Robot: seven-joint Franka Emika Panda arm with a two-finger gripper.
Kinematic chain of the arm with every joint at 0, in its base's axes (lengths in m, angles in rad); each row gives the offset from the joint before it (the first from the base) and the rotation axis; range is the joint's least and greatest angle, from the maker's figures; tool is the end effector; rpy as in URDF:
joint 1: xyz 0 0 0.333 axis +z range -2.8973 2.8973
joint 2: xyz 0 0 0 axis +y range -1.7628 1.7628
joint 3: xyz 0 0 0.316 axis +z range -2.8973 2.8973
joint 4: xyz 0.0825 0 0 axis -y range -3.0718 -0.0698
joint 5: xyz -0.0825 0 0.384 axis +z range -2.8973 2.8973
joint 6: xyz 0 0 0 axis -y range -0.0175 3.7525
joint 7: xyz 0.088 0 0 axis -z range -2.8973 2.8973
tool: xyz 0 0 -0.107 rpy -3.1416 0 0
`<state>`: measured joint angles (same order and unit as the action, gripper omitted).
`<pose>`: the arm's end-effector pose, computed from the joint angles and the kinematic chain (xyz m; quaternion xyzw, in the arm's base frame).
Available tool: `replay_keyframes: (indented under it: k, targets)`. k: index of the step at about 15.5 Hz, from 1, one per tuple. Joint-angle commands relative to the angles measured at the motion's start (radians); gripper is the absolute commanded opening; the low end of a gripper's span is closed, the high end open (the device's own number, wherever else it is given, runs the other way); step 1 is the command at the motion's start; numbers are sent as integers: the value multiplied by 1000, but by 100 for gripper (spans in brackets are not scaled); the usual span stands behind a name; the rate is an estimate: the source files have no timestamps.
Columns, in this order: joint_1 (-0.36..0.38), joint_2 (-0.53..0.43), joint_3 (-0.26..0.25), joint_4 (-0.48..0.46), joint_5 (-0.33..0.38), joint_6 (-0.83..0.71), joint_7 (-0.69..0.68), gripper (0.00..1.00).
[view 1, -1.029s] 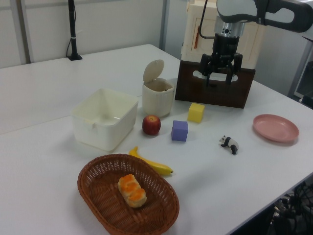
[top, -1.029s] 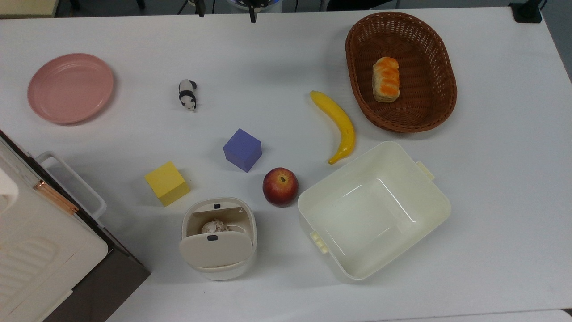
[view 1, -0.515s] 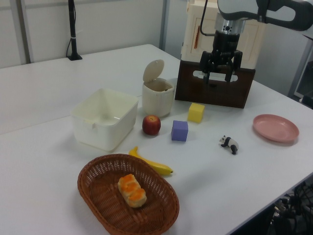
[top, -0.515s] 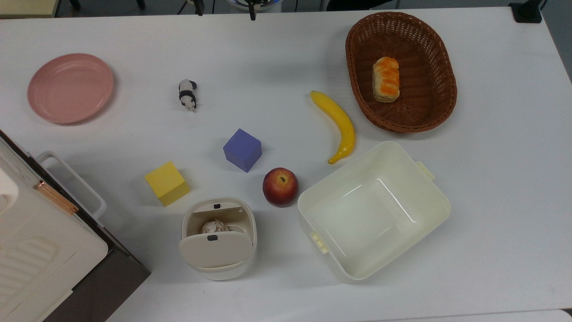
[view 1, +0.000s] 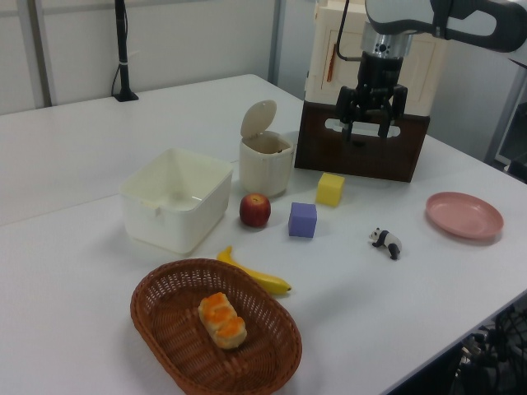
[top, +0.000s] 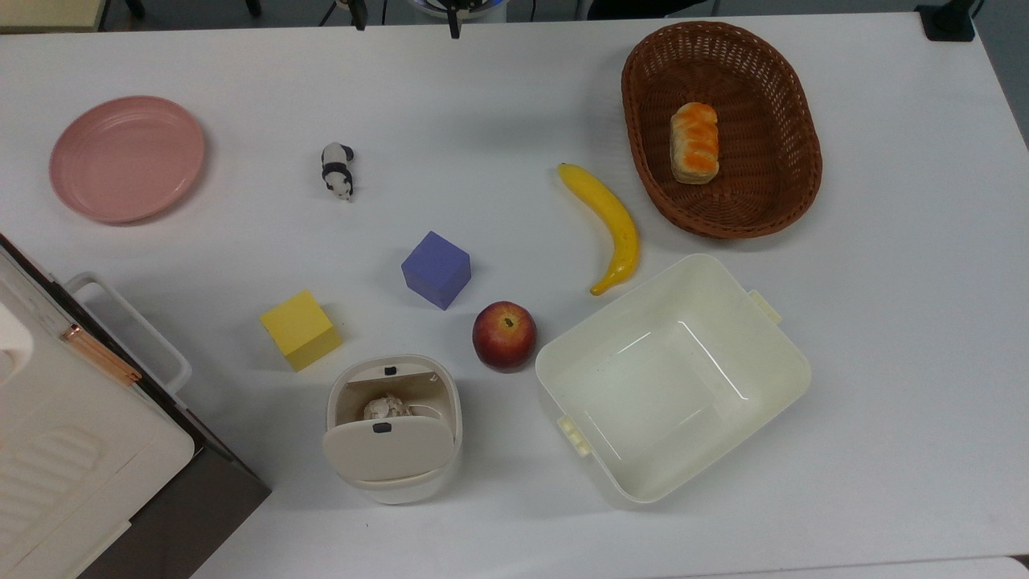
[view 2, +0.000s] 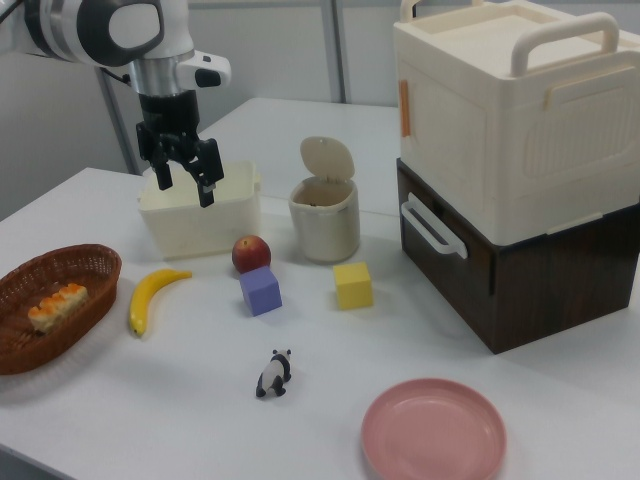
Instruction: Close the trash can
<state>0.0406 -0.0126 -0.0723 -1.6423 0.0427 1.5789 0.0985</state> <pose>0.5490 -0.0131 0.5985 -0.9973 0.0657 0.0261 0.0209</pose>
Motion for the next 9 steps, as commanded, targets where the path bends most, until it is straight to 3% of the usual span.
replay_keyframes:
  k: [1, 9]
  targets:
    - [-8, -3, 8, -25, 22, 52, -28, 100]
    - [-8, -3, 8, -25, 14, 53, -28, 98]
